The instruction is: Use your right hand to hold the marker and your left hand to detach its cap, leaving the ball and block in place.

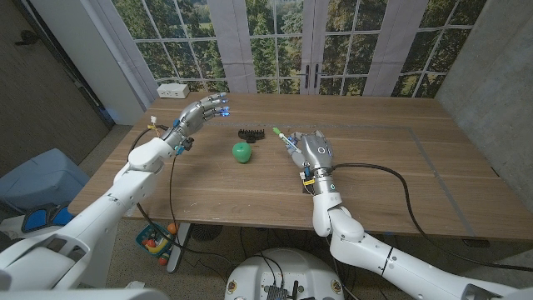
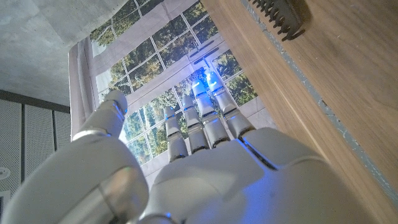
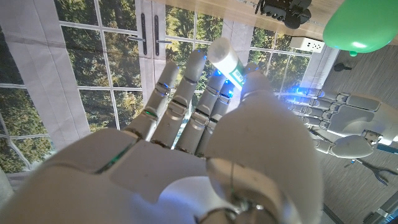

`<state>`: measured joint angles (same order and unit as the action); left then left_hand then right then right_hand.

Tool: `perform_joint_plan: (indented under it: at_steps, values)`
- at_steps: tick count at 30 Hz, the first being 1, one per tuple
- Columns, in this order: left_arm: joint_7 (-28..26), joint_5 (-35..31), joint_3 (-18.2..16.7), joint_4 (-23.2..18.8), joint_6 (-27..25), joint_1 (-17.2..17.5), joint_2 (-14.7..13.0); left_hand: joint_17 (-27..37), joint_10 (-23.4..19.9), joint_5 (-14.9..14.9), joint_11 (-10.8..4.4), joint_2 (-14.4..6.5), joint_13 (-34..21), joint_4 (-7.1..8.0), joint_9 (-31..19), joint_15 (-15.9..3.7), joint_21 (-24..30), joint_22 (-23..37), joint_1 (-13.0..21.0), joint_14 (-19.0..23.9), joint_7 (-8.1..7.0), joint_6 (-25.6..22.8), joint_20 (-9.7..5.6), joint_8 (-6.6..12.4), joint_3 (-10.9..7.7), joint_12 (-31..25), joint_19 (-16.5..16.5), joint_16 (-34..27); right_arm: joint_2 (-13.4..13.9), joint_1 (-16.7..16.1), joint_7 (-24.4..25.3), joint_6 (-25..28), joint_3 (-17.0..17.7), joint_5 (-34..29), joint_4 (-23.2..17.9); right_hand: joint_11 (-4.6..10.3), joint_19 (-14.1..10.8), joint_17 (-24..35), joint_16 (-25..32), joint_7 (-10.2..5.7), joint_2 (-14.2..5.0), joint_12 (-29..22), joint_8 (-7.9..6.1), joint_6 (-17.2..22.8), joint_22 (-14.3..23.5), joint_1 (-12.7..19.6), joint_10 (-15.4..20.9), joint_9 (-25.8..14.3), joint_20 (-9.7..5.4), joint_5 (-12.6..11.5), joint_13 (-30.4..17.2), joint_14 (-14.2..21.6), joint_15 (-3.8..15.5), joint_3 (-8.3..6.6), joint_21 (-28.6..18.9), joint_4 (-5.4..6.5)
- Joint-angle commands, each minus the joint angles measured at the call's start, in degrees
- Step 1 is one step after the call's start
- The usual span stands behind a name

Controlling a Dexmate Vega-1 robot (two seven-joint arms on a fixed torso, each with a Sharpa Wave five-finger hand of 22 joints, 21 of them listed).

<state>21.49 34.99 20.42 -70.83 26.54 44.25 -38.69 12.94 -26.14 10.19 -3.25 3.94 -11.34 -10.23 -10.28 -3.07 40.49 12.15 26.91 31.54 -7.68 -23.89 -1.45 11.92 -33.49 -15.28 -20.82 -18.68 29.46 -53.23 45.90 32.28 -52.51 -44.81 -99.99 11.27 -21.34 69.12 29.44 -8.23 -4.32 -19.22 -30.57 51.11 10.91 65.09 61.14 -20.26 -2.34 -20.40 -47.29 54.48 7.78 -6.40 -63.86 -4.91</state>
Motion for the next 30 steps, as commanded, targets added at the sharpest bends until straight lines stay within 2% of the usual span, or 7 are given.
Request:
perform_joint_plan:
  at_steps: [1, 4, 7, 9, 15, 24, 30]
  values:
    - [2.7, -2.1, 1.5, -1.4, -0.2, -1.5, -2.4, 0.6, -2.4, 0.5, 0.8, 1.1, -0.3, 0.14, -0.2, -4.75, 0.9, 0.3, 0.9, 1.9, 0.46, -1.4, 0.02, 0.42, 1.3, -0.9, -1.2, -1.4, 0.3, 0.9, -1.5, -3.2, 0.7, -2.9, 0.8, 0.42, 0.6, 0.1, -0.4, -2.98, -3.44, 0.7, 0.27, 3.8, 0.1, 4.2, 1.2, -2.3, -9.19, -0.7, -0.4, 0.7, 5.35, 0.57, -0.9, 0.06]
    - [1.7, -3.6, 1.8, -2.1, -0.2, -1.6, -2.8, 0.6, -2.1, 0.6, 0.76, 1.9, -0.4, 0.08, -0.2, -4.64, 0.7, 0.4, 1.4, 0.4, 0.77, -1.9, -0.01, 0.4, 1.99, -0.7, -0.5, -1.0, 0.4, 1.1, -2.0, -3.7, 0.8, -3.5, 0.7, 0.42, 1.0, 0.1, -0.7, -2.98, -3.47, 1.2, 0.55, 4.0, 0.0, 4.6, 1.4, -2.4, -9.16, -0.8, -0.8, 0.7, 5.32, 1.18, -1.6, 0.28]
    - [0.2, -5.3, 2.0, -3.5, -0.4, -1.3, -3.5, -0.4, -0.5, 1.0, 0.35, 3.5, -0.5, 0.39, -0.3, -2.24, -1.0, 0.3, 3.1, -6.3, 0.57, -2.6, 1.17, -0.07, 3.99, 0.5, 5.2, 2.1, 0.3, 1.4, -2.3, -4.1, 1.1, -3.9, 0.7, 0.44, 1.3, 0.1, -0.8, -2.96, -3.52, 1.5, 0.64, 4.1, 0.0, 4.7, 1.6, -2.5, -9.14, -0.9, -0.9, 0.7, 5.33, 1.42, -1.8, 0.38]
    - [0.1, -5.9, 2.2, -4.0, -0.5, -1.5, -3.9, -0.7, 0.1, 1.1, 0.26, 3.8, -0.5, 0.45, -0.3, -1.93, -1.3, 0.3, 3.5, -7.3, 0.23, -3.4, 1.34, 0.07, 4.36, 0.9, 6.1, 2.7, 0.1, 1.6, -2.2, -4.5, 1.2, -4.0, 1.0, 0.44, 1.4, 0.2, -0.9, -2.95, -3.52, 1.7, 0.64, 4.1, -0.1, 4.9, 1.7, -2.8, -9.13, -0.9, -1.1, 0.7, 5.34, 1.66, -2.1, 0.47]
    - [-0.6, -9.1, 3.2, -5.8, -1.0, -2.1, -5.3, -1.1, 0.9, 1.3, -0.26, 3.9, -0.5, 0.32, -0.3, -2.71, -1.1, 0.2, 4.6, -6.6, -0.15, -3.9, 1.7, 0.01, 4.65, 1.4, 5.3, 2.7, 0.0, 2.1, -2.5, -5.3, 1.6, -4.5, 1.3, 0.42, 1.9, 0.2, -1.2, -2.96, -3.63, 2.3, 1.17, 4.3, -0.1, 5.3, 2.0, -2.7, -9.08, -1.0, -1.4, 0.7, 5.33, 2.37, -2.7, 0.83]
    - [1.2, -9.5, 4.2, -6.6, -0.9, -2.9, -5.6, -2.0, -0.3, 2.0, -0.23, 4.8, -0.3, 0.1, -0.3, -4.21, -0.6, 0.0, 7.0, -4.5, -0.26, -3.8, 0.95, -0.4, 5.43, 1.2, 4.1, 2.6, -0.2, 2.4, -2.4, -6.5, 1.9, -5.2, 1.5, 0.42, 2.4, 0.2, -1.5, -2.97, -3.75, 3.3, 1.7, 4.7, -0.2, 6.1, 2.4, -3.0, -9.07, -1.1, -1.9, 0.7, 5.31, 3.44, -3.5, 1.41]
    - [1.3, -9.8, 4.4, -7.9, -1.3, -2.7, -6.2, -2.3, -0.7, 2.6, -0.15, 4.6, -0.2, 0.28, -0.4, -3.74, -0.5, -0.2, 8.5, -2.2, 0.1, -3.6, 2.1, -0.62, 5.73, 1.4, 3.6, 2.3, -0.3, 2.6, -2.1, -7.3, 2.0, -5.5, 1.8, 0.43, 2.5, 0.2, -1.6, -2.94, -3.74, 3.8, 2.05, 4.9, -0.3, 6.4, 2.6, -3.1, -9.03, -1.2, -2.0, 0.7, 5.31, 4.11, -3.7, 1.79]
